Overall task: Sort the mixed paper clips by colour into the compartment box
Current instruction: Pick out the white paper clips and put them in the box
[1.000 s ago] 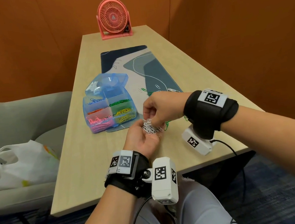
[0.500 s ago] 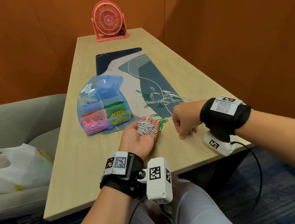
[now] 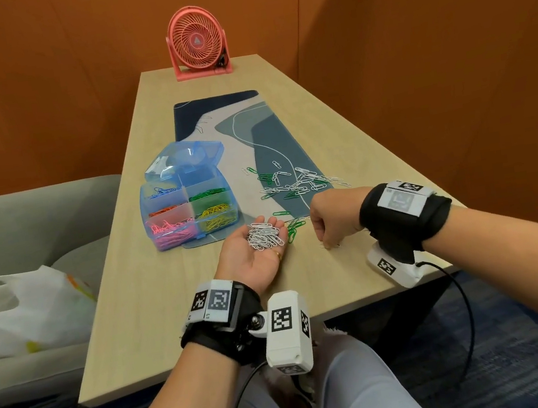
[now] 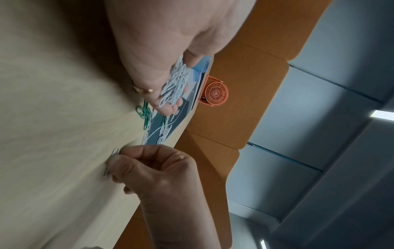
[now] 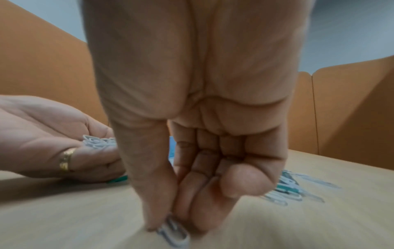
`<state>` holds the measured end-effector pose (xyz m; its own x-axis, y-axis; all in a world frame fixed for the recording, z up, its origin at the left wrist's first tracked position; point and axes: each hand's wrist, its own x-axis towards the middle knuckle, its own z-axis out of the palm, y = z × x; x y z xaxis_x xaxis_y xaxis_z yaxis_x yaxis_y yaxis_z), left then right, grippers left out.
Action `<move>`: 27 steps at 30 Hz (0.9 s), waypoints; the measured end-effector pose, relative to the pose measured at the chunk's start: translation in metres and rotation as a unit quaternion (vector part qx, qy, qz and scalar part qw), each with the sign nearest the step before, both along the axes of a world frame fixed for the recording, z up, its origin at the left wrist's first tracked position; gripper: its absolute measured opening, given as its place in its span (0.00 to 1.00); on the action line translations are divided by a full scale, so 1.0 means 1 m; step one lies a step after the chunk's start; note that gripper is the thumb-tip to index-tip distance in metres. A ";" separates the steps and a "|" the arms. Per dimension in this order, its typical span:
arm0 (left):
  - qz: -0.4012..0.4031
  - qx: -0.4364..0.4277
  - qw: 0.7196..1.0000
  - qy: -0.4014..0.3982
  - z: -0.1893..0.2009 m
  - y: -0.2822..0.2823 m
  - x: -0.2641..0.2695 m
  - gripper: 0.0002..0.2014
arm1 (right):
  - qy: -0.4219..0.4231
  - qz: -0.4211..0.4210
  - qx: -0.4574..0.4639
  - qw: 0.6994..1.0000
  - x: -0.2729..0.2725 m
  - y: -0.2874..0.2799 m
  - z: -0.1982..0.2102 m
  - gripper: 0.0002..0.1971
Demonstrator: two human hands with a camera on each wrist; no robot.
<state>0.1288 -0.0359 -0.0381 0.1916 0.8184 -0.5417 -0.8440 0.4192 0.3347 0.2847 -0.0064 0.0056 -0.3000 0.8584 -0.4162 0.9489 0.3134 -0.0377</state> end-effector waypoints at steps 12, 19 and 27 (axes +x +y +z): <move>-0.003 0.008 1.000 0.012 0.000 0.000 0.003 0.16 | 0.119 0.005 -0.004 0.993 -0.012 -0.003 0.021 0.04; 0.004 0.003 1.000 -0.029 0.003 -0.001 0.007 0.14 | 0.206 0.017 0.034 0.978 -0.028 0.008 0.044 0.02; -0.006 0.001 1.000 -0.001 0.000 0.001 0.004 0.16 | 0.000 -0.003 0.077 0.997 -0.007 0.033 0.013 0.04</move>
